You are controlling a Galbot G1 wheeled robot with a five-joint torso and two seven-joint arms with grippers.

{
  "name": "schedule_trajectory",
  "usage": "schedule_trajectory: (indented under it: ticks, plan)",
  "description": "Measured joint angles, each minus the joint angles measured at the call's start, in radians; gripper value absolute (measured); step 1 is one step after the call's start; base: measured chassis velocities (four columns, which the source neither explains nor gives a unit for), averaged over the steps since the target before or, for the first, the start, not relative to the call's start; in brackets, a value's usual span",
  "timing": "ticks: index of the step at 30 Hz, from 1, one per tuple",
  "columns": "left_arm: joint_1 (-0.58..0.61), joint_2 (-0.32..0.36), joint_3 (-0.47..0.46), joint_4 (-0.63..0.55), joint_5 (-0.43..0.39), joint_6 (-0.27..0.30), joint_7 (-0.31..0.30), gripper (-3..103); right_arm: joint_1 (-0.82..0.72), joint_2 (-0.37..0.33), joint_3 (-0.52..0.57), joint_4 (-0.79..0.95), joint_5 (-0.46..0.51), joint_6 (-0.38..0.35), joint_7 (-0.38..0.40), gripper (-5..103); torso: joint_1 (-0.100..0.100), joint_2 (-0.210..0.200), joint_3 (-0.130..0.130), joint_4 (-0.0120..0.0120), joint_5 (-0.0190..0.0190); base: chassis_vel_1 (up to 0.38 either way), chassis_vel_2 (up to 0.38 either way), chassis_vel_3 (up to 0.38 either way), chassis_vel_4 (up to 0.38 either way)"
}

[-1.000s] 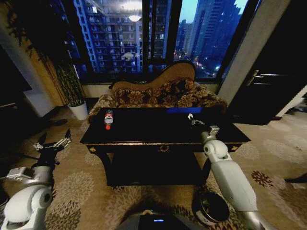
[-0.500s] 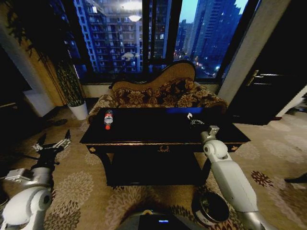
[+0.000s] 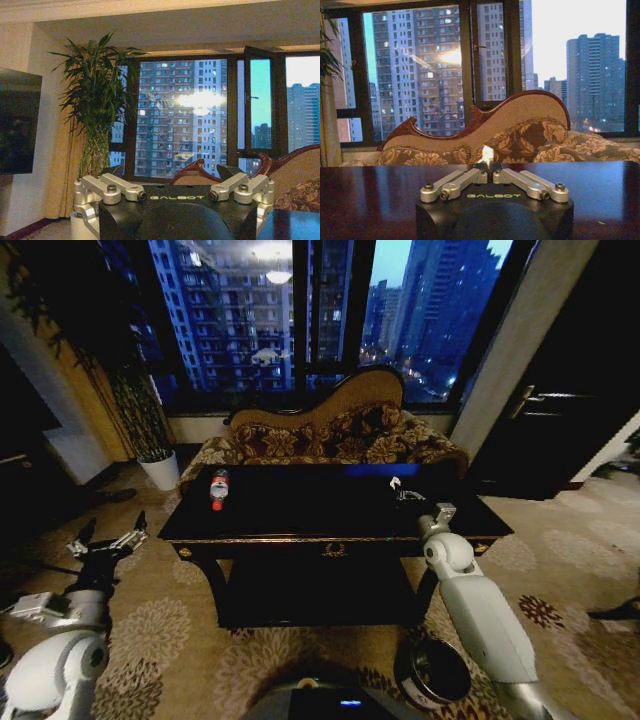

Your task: Move to the front of the table and place the trash on the table into the trash bin.

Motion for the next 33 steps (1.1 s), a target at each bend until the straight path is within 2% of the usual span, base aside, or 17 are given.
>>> schedule_trajectory:
  ticks: [19,33]
  plan:
    - [0.012,-0.004,-0.009,0.003,0.0,-0.016,0.002,100,-0.029,0.007,0.002,0.011,-0.038,0.015,0.0,1,0.0,0.0,0.0,0.0,0.0001,0.015,-0.132,-0.02,0.124]
    - [0.012,-0.005,-0.011,0.014,-0.003,-0.027,0.004,100,-0.037,0.021,-0.011,0.019,-0.057,0.019,0.0,1,0.0,0.0,0.0,0.0,0.0001,0.0,0.0,0.0,0.0]
